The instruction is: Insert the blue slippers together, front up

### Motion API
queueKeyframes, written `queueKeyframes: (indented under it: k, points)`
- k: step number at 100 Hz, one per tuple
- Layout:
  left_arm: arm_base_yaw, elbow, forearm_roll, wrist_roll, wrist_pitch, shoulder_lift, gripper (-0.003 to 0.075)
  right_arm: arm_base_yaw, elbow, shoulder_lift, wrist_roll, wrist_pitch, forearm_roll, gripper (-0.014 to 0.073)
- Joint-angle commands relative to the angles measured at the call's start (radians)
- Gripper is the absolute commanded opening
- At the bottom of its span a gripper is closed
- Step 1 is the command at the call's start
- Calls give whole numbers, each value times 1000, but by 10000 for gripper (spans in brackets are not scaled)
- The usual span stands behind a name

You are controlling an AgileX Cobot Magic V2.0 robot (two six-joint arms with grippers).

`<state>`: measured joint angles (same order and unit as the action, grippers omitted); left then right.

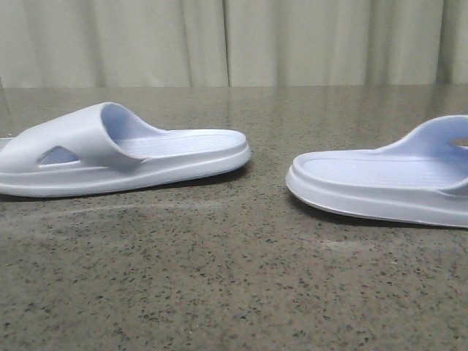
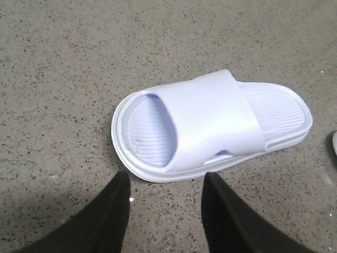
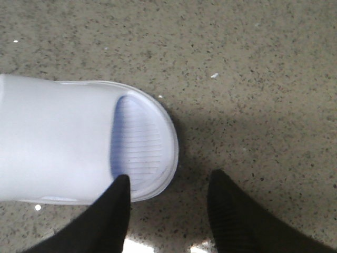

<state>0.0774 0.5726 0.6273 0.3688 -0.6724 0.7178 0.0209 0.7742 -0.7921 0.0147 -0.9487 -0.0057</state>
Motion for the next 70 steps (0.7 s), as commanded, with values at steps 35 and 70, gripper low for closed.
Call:
queueKeyframes:
  k: [35, 70]
  points:
    - [7, 35, 39, 28, 70, 17, 281, 134, 34, -127, -48, 57, 92, 286]
    - [7, 35, 39, 36, 70, 17, 281, 192, 34, -254, -162, 58, 243, 286]
